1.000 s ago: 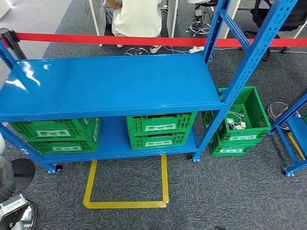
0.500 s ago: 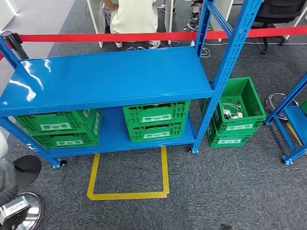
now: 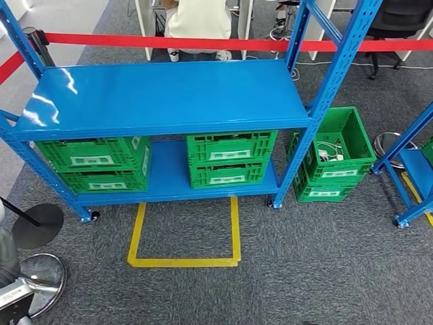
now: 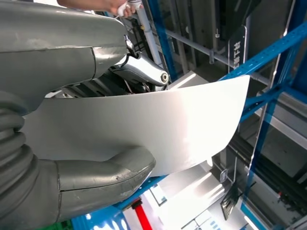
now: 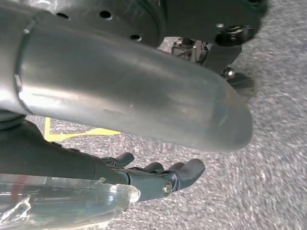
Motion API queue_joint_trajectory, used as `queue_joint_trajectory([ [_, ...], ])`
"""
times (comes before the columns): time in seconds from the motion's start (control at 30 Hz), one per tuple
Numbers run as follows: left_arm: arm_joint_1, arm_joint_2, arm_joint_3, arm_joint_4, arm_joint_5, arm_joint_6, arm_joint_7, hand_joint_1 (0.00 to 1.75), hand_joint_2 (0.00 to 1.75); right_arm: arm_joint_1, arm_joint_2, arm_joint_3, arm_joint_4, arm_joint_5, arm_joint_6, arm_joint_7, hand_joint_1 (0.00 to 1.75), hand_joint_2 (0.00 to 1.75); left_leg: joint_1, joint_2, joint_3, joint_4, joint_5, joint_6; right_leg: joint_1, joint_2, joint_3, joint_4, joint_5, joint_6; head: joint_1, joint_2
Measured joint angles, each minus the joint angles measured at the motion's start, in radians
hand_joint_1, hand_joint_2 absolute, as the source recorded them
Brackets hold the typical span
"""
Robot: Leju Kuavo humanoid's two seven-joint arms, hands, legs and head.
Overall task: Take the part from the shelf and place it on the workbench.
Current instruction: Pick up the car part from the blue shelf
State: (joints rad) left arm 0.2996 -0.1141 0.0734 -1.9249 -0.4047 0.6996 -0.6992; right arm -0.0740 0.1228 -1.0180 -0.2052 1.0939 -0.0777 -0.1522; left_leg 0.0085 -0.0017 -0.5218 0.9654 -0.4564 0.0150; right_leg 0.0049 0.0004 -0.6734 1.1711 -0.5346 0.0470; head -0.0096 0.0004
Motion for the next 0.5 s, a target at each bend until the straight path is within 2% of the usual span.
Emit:
queue_joint_trajectory([
  [0.03, 0.001, 0.000, 0.001, 0.000, 0.000, 0.000, 0.000, 1.75, 1.75, 0.000, 0.000, 0.000, 0.000, 0.000, 0.000, 0.000, 0.00, 0.00, -0.001, 0.000, -0.012, 0.000, 0.010, 0.001, -0.001, 0.000, -0.018, 0.069, -0.038, 0.003, 0.001, 0.000],
  [0.07, 0.002, 0.000, 0.001, 0.000, -0.001, 0.000, 0.000, 1.75, 1.75, 0.000, 0.001, 0.000, 0.000, 0.000, 0.000, 0.000, 0.00, 0.00, -0.001, 0.000, -0.025, 0.001, 0.019, 0.000, -0.001, 0.000, -0.026, 0.119, -0.056, 0.004, 0.001, 0.000],
  [0.1, 0.003, 0.000, 0.001, 0.000, -0.002, 0.000, 0.000, 1.75, 1.75, 0.000, 0.001, 0.000, 0.000, 0.001, 0.000, 0.000, 0.00, 0.00, -0.001, 0.000, -0.036, 0.001, 0.028, -0.001, -0.002, 0.000, -0.016, 0.133, -0.052, 0.003, 0.000, 0.000],
  [0.13, 0.004, 0.000, 0.002, 0.000, -0.004, 0.000, 0.000, 1.75, 1.75, 0.000, 0.001, 0.000, 0.000, 0.001, 0.000, 0.000, 0.00, 0.00, -0.002, 0.000, -0.046, 0.001, 0.036, -0.003, -0.001, 0.000, 0.015, 0.104, -0.030, 0.001, 0.001, 0.000],
  [0.17, 0.005, 0.000, 0.002, 0.000, -0.006, 0.000, 0.000, 1.75, 1.75, 0.000, 0.001, 0.000, 0.000, 0.002, 0.000, -0.001, 0.00, 0.00, -0.002, 0.000, -0.053, 0.001, 0.043, -0.006, -0.001, 0.000, 0.065, 0.039, -0.002, -0.003, 0.001, 0.000],
  [0.2, 0.006, 0.000, 0.003, -0.002, -0.007, 0.000, 0.000, 1.75, 1.75, -0.002, 0.001, 0.000, 0.000, 0.002, 0.000, -0.002, 0.00, 0.00, -0.002, 0.000, -0.059, 0.002, 0.049, -0.009, -0.001, 0.000, 0.122, -0.043, 0.015, -0.008, 0.001, 0.000],
  [0.23, 0.006, 0.000, 0.003, -0.004, -0.008, 0.000, 0.000, 1.75, 1.75, -0.004, 0.001, 0.000, 0.000, 0.002, 0.000, -0.003, 0.00, 0.00, -0.003, 0.000, -0.063, 0.002, 0.055, -0.013, 0.000, 0.000, 0.174, -0.120, 0.022, -0.012, 0.000, 0.000],
  [0.27, 0.006, 0.000, 0.004, -0.006, -0.008, 0.000, 0.000, 1.75, 1.75, -0.006, 0.001, 0.000, 0.000, 0.002, 0.000, -0.004, 0.00, 0.00, -0.004, 0.001, -0.066, 0.002, 0.061, -0.019, 0.002, 0.001, 0.206, -0.174, 0.020, -0.015, 0.000, 0.000],
  [0.33, 0.006, 0.001, 0.004, -0.008, -0.009, 0.000, 0.000, 1.75, 1.75, -0.008, 0.002, 0.000, 0.000, 0.003, 0.001, -0.004, 0.00, 0.00, -0.005, 0.001, -0.068, 0.002, 0.066, -0.027, 0.005, 0.001, 0.217, -0.206, 0.012, -0.019, -0.001, 0.000],
  [0.43, 0.010, 0.001, 0.004, -0.010, -0.010, 0.000, 0.000, 1.75, 1.75, -0.006, 0.006, 0.000, 0.000, 0.004, 0.001, -0.003, 0.00, 0.00, -0.006, 0.001, -0.073, 0.000, 0.045, -0.006, 0.005, 0.001, 0.206, -0.207, 0.020, -0.026, -0.002, 0.000],
  [0.47, 0.011, 0.001, 0.004, -0.012, -0.010, 0.000, 0.000, 1.75, 1.75, -0.006, 0.007, 0.000, 0.000, 0.004, 0.001, -0.003, 0.00, 0.00, -0.006, 0.001, -0.073, -0.003, 0.045, -0.001, 0.006, 0.001, 0.203, -0.206, 0.024, -0.029, -0.002, 0.000],
  [0.5, 0.012, 0.002, 0.004, -0.013, -0.008, 0.000, 0.000, 1.75, 1.75, -0.006, 0.007, 0.000, 0.000, 0.005, 0.002, -0.003, 0.00, 0.00, -0.005, 0.001, -0.074, -0.008, 0.061, -0.001, 0.008, 0.000, 0.200, -0.206, 0.027, -0.033, -0.002, 0.000],
])
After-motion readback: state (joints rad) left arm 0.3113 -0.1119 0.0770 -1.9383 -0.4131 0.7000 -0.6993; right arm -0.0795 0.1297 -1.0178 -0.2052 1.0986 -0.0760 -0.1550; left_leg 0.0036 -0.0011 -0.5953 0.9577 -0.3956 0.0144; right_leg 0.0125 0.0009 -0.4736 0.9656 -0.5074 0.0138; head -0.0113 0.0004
